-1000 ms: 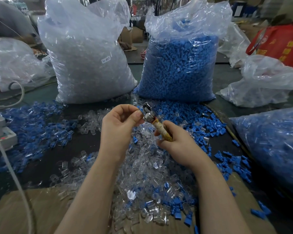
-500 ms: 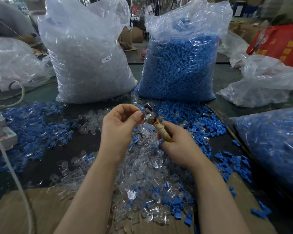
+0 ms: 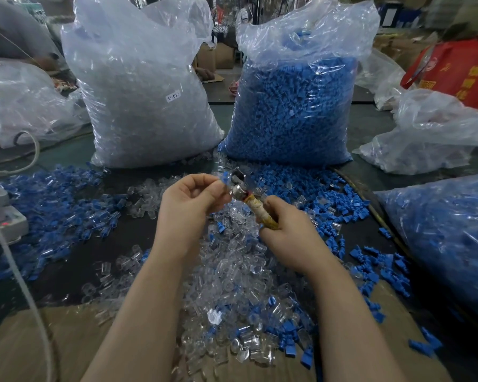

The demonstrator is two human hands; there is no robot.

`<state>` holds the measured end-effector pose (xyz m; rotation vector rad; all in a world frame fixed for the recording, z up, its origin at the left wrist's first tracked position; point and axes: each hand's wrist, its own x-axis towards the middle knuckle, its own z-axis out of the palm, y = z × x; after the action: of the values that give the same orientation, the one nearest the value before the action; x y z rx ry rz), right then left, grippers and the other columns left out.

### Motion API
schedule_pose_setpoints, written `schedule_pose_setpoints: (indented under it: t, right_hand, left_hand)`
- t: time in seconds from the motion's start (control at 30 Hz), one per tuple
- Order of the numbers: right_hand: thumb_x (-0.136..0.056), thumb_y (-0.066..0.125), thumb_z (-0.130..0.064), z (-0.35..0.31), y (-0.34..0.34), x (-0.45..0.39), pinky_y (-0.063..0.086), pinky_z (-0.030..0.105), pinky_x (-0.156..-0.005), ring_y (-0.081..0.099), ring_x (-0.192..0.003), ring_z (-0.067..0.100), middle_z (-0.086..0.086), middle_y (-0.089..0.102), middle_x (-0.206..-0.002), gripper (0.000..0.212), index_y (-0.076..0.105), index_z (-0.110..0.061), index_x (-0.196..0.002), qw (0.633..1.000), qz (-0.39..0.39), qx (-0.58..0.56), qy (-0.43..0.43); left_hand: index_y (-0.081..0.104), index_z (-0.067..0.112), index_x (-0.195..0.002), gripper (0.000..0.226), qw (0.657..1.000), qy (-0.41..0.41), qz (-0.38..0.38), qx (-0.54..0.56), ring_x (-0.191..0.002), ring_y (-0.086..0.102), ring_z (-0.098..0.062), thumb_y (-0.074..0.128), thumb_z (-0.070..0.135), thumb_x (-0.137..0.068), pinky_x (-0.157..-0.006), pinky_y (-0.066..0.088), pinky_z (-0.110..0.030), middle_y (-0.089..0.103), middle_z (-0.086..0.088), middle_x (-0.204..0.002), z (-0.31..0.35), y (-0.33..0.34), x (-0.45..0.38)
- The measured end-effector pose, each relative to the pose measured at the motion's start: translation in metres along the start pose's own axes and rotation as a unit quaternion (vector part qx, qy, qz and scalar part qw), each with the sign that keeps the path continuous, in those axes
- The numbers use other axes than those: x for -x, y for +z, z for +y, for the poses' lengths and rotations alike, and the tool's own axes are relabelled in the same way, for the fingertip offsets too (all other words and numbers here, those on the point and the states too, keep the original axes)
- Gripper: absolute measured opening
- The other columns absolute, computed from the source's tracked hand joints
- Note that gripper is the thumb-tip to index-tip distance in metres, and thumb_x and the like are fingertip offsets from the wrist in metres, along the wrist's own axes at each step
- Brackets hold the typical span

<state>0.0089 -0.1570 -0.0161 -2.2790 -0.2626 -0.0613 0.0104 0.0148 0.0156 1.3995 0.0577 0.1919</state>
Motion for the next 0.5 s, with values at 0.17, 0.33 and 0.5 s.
schedule_pose_setpoints:
  t: [0.17,0.33,0.5]
  right_hand:
    - [-0.082,0.055,-0.026,0.006,-0.004,-0.002,0.037,0.034,-0.053,0.051,-0.062,0.016,-0.005,0.053,-0.07,0.016,0.041,-0.03,-0.077,0.998,0.06,0.018,0.029]
    - [-0.095,0.054,-0.04,0.012,-0.007,-0.004,0.047,0.041,-0.076,0.057,-0.084,0.026,-0.001,0.061,-0.094,0.015,0.043,-0.03,-0.099,0.987,0.063,0.128,0.079]
    - [-0.096,0.053,-0.041,0.012,-0.007,-0.003,0.036,0.04,-0.078,0.056,-0.096,0.03,0.002,0.062,-0.104,0.024,0.048,-0.025,-0.114,0.966,0.123,0.21,0.088]
  left_hand:
    - [0.066,0.009,-0.099,0.008,0.981,-0.055,0.172,-0.068,-0.068,0.072,-0.008,0.063,0.005,-0.092,-0.063,0.059,-0.023,0.074,-0.003,-0.075,-0.005,-0.04,-0.016]
    - [0.069,0.027,-0.088,0.007,0.814,-0.033,0.249,-0.524,-0.089,0.061,-0.03,0.066,0.02,-0.089,-0.072,0.046,-0.036,0.068,-0.007,-0.092,-0.009,-0.085,-0.016]
    - [0.074,0.026,-0.101,0.022,0.752,-0.11,0.232,-0.607,-0.096,0.06,-0.038,0.061,0.011,-0.091,-0.067,0.044,-0.036,0.065,-0.015,-0.112,-0.01,-0.095,-0.014]
